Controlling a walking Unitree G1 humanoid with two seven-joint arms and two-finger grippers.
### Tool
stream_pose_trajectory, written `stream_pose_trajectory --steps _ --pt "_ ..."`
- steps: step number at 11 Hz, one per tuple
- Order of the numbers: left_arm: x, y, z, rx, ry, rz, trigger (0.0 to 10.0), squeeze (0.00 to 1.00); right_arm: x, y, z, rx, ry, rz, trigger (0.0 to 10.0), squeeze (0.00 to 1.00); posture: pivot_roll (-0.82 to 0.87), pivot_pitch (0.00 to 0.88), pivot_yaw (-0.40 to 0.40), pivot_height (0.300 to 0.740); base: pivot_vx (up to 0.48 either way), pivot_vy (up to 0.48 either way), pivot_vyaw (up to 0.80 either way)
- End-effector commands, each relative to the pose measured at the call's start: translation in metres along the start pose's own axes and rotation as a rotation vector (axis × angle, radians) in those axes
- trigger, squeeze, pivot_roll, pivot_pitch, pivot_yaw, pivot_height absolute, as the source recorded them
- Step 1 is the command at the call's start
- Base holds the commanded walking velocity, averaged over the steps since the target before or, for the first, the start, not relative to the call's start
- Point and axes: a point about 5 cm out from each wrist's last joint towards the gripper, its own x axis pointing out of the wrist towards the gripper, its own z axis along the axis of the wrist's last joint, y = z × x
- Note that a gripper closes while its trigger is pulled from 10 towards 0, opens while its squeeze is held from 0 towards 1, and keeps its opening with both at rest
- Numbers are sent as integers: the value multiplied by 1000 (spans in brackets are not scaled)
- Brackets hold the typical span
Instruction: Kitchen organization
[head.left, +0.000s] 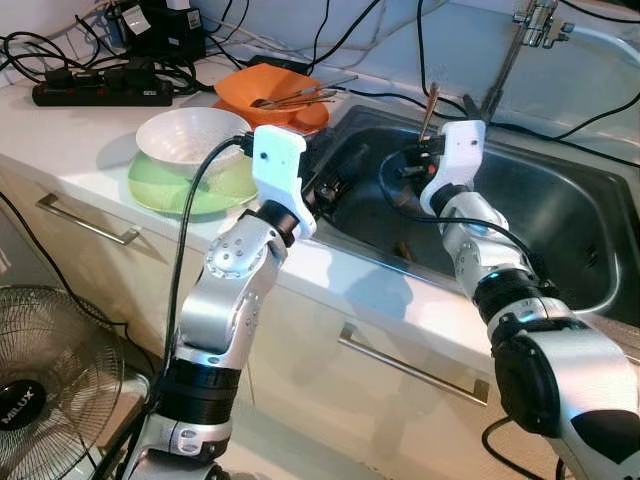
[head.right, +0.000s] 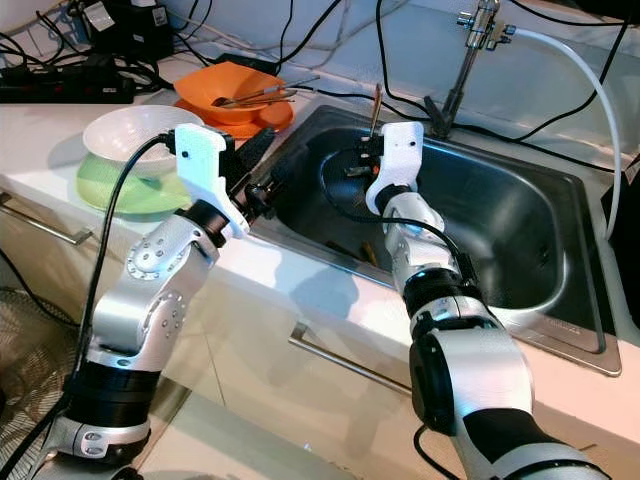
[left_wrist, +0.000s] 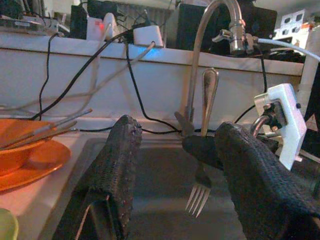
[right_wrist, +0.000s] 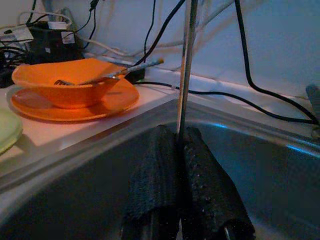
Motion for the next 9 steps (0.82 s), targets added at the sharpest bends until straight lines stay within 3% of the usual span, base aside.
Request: stream_pose_trajectory --steps 1,3,5,7,9 --pt "-2 -1 2 -5 -2 3 10000 0 2 -6 8 -7 -22 -20 10000 0 238 21 -81 740 0 0 0" --pt "-7 0 -1 -7 33 2 10000 0 1 -11 7 -44 0 -51 10000 0 246 18 -77 740 0 0 0" --pt "-16 -4 -14 -12 136 -42 10000 0 -1 -19 1 -97 62 -106 10000 0 258 14 -71 740 0 0 0" --pt "-29 -12 -32 -17 265 -88 10000 0 0 -16 -1 -129 94 -109 10000 0 272 16 -69 740 0 0 0" --pt "-36 -18 -39 -24 333 -121 10000 0 1 -13 -3 -135 114 -103 10000 0 279 18 -69 740 0 0 0"
